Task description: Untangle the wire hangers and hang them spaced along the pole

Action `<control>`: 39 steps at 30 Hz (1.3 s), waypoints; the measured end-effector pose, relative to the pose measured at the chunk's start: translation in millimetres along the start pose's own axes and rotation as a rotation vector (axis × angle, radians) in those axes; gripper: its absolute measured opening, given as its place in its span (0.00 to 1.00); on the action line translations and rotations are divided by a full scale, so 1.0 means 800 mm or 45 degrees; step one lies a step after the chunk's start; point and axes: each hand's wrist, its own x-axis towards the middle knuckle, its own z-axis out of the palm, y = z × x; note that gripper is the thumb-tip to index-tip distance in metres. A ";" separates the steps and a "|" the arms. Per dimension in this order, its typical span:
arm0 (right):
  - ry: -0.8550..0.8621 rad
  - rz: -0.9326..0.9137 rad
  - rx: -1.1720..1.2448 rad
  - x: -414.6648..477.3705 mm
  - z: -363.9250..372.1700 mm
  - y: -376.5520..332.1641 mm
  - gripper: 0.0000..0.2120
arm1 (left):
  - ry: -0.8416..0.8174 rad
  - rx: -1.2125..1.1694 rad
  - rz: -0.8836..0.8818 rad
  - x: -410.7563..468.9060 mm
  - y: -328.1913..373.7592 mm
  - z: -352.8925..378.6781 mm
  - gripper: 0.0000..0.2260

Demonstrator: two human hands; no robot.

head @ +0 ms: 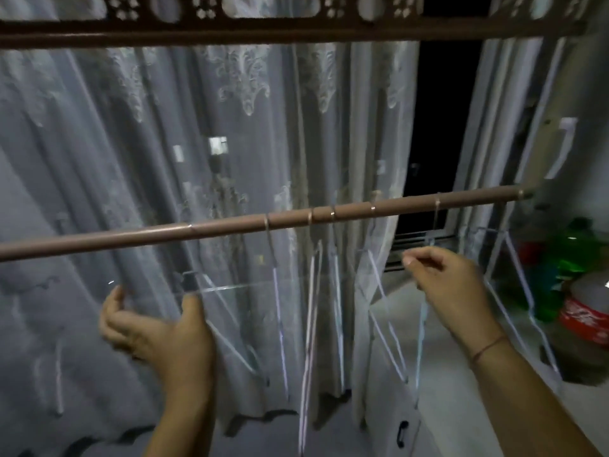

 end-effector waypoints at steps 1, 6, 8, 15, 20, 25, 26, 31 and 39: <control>-0.001 -0.022 0.018 0.000 -0.001 -0.002 0.03 | 0.016 -0.029 -0.044 0.000 0.004 -0.007 0.31; -0.038 -0.173 0.111 -0.011 0.010 -0.017 0.04 | -0.073 -0.058 -0.075 0.009 0.013 -0.047 0.18; -0.063 -0.179 0.116 -0.012 0.022 -0.018 0.04 | -0.213 -0.128 -0.066 0.007 0.016 -0.054 0.12; -0.101 -0.098 0.131 -0.015 0.036 -0.018 0.04 | -0.698 -0.189 -0.061 -0.019 0.045 -0.025 0.09; -0.175 -0.046 0.031 -0.013 0.049 -0.020 0.05 | -0.903 0.075 -0.094 -0.026 0.033 0.011 0.20; -0.203 -0.006 -0.215 -0.012 0.069 -0.013 0.12 | -0.961 0.279 -0.109 -0.024 0.027 0.032 0.25; -0.177 -0.018 -0.281 -0.013 0.071 -0.013 0.12 | -0.971 0.294 -0.120 -0.023 0.026 0.032 0.25; 0.111 -0.322 -0.272 -0.030 0.066 -0.049 0.10 | -0.698 0.157 0.035 -0.009 0.035 0.006 0.13; -0.308 -0.144 -0.121 -0.052 0.148 -0.085 0.12 | -0.612 0.045 -0.559 0.031 -0.004 -0.011 0.15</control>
